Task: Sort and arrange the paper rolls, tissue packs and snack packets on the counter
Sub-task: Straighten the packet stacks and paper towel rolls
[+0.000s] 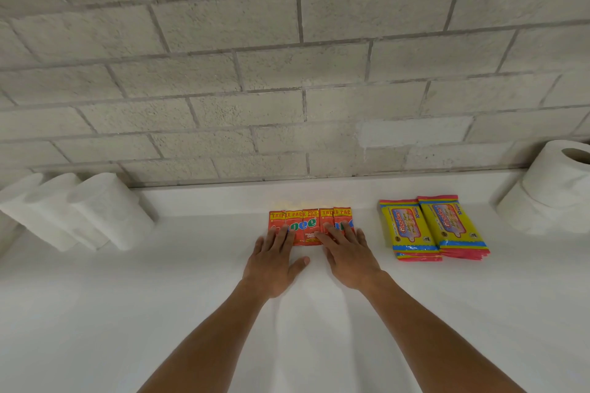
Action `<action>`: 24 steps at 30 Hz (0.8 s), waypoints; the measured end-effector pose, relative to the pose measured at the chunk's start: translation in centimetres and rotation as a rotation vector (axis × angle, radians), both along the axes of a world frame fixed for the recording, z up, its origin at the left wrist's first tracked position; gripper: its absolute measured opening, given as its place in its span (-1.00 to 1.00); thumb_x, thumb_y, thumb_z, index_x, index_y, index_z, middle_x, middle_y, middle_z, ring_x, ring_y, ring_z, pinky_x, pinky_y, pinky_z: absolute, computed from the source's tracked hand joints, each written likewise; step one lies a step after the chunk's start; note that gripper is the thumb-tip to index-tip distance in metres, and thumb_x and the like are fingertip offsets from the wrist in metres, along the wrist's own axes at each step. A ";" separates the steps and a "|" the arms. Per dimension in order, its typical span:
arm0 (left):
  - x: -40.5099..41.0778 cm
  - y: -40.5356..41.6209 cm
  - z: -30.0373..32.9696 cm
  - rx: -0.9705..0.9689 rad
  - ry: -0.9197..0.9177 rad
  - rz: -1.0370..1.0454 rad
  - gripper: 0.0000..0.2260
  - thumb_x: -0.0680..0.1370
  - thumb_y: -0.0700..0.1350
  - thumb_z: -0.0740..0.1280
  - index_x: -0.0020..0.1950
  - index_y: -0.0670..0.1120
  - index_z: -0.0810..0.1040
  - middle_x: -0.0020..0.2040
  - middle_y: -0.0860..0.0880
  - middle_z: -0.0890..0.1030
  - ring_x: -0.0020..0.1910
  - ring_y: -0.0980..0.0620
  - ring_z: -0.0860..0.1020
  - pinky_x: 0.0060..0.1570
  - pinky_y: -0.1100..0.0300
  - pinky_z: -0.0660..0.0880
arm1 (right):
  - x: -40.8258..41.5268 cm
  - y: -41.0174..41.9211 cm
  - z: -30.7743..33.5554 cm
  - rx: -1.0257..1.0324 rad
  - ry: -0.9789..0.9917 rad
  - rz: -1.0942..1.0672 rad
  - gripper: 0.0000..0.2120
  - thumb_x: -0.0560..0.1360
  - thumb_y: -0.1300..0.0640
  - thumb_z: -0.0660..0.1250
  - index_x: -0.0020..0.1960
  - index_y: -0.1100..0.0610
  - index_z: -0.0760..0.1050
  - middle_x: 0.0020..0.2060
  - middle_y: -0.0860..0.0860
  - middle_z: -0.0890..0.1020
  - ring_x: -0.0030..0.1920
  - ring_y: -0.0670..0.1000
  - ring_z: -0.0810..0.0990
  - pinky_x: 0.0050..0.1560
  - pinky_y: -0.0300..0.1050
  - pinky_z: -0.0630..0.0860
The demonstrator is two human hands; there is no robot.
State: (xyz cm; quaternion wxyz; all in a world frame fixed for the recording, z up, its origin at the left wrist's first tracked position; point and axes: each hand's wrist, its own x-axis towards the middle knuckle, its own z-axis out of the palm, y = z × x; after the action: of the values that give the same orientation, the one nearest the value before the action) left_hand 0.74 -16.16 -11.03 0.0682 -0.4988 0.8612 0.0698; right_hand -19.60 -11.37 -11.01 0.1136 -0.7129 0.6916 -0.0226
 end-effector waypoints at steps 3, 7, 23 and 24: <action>0.0 -0.1 -0.2 -0.006 0.000 -0.004 -0.26 0.57 0.39 -0.18 0.63 0.00 -0.15 0.64 0.00 -0.11 0.61 -0.07 -0.15 0.57 -0.06 -0.10 | 0.0 0.0 0.0 0.004 0.000 0.004 -0.53 0.69 -0.06 -0.04 0.59 -0.13 0.02 0.61 -0.05 0.00 0.60 0.20 -0.14 0.54 0.25 -0.12; 0.1 -0.2 -0.2 -0.009 0.006 -0.002 -0.26 0.57 0.39 -0.17 0.63 -0.01 -0.13 0.64 -0.01 -0.10 0.61 -0.07 -0.15 0.57 -0.06 -0.09 | -0.1 0.0 -0.1 0.004 -0.004 0.005 -0.53 0.69 -0.06 -0.05 0.59 -0.15 0.02 0.61 -0.06 0.00 0.60 0.19 -0.14 0.54 0.24 -0.12; 0.2 -0.1 -0.2 -0.011 0.007 0.002 -0.26 0.57 0.39 -0.18 0.63 0.00 -0.14 0.64 0.00 -0.11 0.61 -0.06 -0.15 0.57 -0.07 -0.08 | 0.1 0.1 0.0 -0.004 -0.012 -0.019 -0.54 0.69 -0.06 -0.05 0.59 -0.14 0.04 0.61 -0.07 0.00 0.60 0.18 -0.14 0.55 0.21 -0.14; 0.1 -0.1 -0.2 -0.010 0.008 0.004 -0.26 0.57 0.39 -0.18 0.63 0.00 -0.15 0.64 0.00 -0.11 0.61 -0.06 -0.15 0.57 -0.07 -0.09 | 0.1 0.1 0.0 -0.005 -0.012 -0.019 -0.54 0.69 -0.06 -0.05 0.59 -0.14 0.03 0.61 -0.07 0.00 0.60 0.18 -0.14 0.55 0.21 -0.14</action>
State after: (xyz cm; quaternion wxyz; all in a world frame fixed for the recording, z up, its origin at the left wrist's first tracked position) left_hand 0.87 -16.28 -11.28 0.0620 -0.5005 0.8609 0.0676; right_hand -19.48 -11.30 -11.02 0.1156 -0.7065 0.6976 -0.0297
